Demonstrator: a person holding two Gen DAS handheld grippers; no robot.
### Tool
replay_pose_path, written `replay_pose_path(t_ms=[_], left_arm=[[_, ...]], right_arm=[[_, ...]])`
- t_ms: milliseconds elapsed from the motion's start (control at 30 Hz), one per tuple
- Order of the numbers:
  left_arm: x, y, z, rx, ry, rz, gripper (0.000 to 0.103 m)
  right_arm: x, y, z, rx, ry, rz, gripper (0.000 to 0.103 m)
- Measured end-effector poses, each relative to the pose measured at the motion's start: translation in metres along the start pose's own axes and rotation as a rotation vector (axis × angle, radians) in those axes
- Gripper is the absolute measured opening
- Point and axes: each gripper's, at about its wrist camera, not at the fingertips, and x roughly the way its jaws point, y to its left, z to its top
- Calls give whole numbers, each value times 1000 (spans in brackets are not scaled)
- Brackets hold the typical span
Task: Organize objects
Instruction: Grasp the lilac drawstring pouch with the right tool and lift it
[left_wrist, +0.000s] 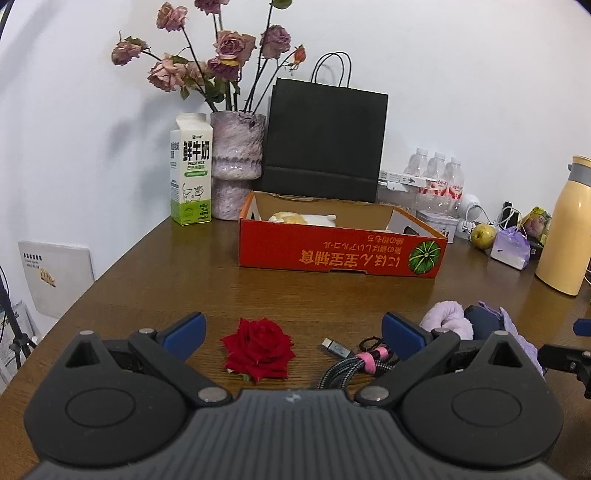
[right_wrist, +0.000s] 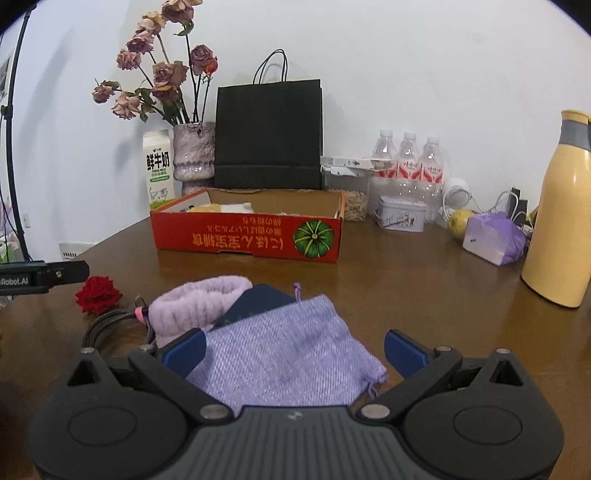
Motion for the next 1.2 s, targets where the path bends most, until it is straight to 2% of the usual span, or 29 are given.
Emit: replay_pose_path(t_ms=[133,367,433,533,800,1000,1067,1200], left_arm=[[-1,-1,0,-1,-3,-13,103],[3,0,-1,-9,14,-13,103],[4,1,-1,-11,16,-11,103],[4,1,-1,-16,19,-13,103],[5,1,-1,-16,23,-17,103],[5,0,-2,-18,26,-14,103],[5,0,-3,-18,26,-14,103],[5,0,-4,-21,32,-15,103]], right_arm=[[5,-6,-1,25,10,14,103],[32,-12,3,96,51,110,103],[43,-12,2,97,80,101,103],[57,-18,-5,121,135,134,103],[66,-32,-7,120,168,211,103],[66,-36,-7,132,168,232,103],[64,-39,-7,144,162,231,98],[62,-47,-8,190,142,233,81]])
